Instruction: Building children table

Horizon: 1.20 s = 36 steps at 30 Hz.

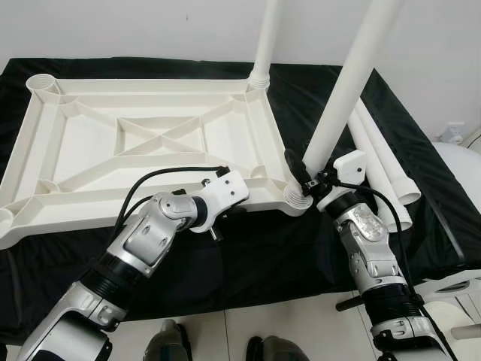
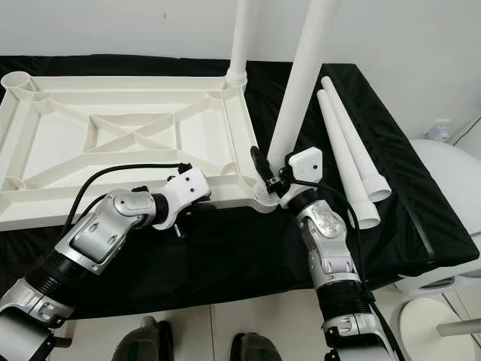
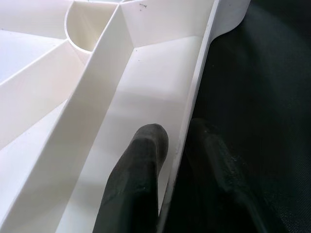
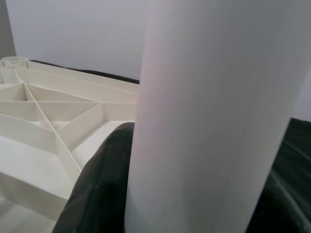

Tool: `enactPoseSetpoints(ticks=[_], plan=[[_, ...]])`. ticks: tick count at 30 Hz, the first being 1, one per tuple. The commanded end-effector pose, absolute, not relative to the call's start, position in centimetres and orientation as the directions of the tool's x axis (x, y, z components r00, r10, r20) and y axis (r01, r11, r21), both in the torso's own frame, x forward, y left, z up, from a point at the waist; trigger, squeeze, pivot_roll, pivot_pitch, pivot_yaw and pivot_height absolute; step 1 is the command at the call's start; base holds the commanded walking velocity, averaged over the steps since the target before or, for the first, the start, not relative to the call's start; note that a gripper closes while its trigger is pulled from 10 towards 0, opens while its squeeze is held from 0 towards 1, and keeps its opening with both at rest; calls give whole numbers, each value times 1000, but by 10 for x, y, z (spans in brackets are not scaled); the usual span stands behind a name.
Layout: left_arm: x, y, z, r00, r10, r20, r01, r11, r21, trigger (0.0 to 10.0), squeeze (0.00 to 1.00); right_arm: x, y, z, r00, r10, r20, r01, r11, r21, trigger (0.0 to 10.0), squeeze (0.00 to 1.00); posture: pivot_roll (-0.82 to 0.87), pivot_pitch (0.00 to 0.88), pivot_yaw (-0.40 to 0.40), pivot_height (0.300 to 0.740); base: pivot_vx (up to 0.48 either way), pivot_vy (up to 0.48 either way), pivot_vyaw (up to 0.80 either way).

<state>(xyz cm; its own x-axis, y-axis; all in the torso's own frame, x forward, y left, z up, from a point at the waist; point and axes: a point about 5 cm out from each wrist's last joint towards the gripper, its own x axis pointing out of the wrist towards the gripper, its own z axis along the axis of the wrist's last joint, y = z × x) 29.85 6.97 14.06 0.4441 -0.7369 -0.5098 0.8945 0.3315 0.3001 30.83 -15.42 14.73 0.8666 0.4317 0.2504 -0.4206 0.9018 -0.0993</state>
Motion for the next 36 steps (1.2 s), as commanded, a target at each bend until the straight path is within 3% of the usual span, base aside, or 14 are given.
enactPoseSetpoints(ticks=[1, 36], plan=[[300, 70, 157, 450, -759, -471, 883, 301, 359, 10000, 0, 295, -181, 96, 955, 295, 23, -293, 953, -82, 10000, 0, 24, 85, -39, 740, 0, 0, 0], [297, 68, 158, 447, -765, -465, 885, 300, 356, 10000, 0, 291, -153, 107, 985, 144, 95, -141, 989, -47, 10000, 0, 32, 88, -42, 740, 0, 0, 0]])
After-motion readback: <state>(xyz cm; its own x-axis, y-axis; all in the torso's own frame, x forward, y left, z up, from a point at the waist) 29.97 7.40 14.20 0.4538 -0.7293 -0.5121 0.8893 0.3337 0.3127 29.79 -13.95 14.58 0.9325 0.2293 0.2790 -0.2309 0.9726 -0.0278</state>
